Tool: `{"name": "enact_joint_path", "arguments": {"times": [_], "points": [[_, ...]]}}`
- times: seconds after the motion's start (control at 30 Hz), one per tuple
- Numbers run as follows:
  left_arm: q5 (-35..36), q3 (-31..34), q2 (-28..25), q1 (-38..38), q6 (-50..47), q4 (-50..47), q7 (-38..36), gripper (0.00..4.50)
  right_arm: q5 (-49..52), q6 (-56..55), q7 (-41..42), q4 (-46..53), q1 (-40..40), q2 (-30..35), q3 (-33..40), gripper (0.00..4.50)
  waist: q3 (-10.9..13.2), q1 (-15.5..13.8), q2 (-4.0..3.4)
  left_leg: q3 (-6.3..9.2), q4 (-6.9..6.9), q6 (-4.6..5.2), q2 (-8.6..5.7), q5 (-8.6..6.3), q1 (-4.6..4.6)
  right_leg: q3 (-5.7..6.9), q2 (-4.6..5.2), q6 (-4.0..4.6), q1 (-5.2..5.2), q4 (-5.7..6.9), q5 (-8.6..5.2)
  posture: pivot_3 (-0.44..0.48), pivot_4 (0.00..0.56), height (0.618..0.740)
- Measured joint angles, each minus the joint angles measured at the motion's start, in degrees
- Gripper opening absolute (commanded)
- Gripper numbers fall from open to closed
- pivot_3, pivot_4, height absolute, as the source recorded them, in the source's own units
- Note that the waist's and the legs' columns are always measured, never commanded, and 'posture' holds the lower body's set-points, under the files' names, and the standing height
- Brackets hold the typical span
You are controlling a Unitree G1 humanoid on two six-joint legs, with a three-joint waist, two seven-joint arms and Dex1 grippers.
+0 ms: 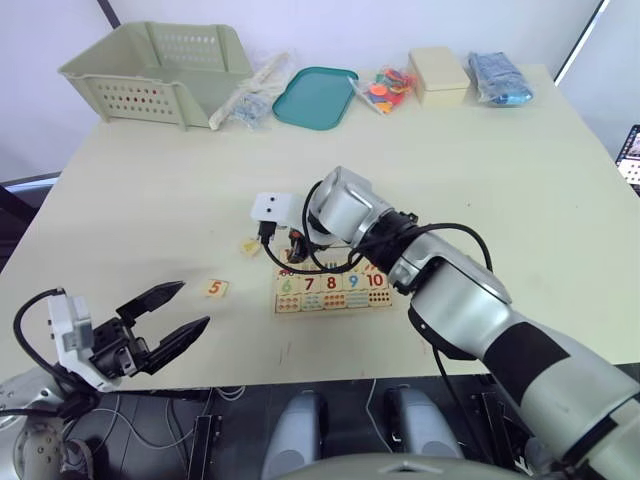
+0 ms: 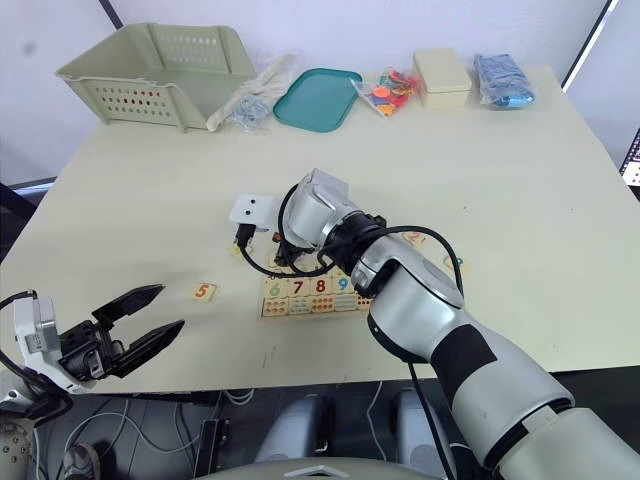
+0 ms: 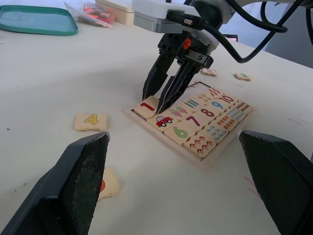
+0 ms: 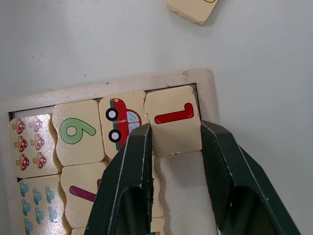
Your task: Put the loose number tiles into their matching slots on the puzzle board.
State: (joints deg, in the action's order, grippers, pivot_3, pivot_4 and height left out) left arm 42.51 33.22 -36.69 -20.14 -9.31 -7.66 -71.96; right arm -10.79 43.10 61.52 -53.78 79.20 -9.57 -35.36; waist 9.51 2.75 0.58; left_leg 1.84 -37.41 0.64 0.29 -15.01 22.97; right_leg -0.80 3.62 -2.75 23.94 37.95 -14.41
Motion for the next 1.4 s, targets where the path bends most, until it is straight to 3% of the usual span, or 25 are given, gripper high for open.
{"name": "enact_joint_path", "arguments": {"times": [1.4], "points": [[0.00, 0.00, 0.29, -0.31, 0.10, 0.00, -0.02, 4.50, -0.18, -0.82, 0.44, -0.23, -0.01, -0.03, 0.05, 0.89, 0.00, 0.01, 0.00, 0.00, 0.00, 0.00, 0.00, 0.00, 0.00, 0.00, 0.00, 0.00, 0.00, 0.00, 0.00, 0.000, 0.150, 0.740]]}}
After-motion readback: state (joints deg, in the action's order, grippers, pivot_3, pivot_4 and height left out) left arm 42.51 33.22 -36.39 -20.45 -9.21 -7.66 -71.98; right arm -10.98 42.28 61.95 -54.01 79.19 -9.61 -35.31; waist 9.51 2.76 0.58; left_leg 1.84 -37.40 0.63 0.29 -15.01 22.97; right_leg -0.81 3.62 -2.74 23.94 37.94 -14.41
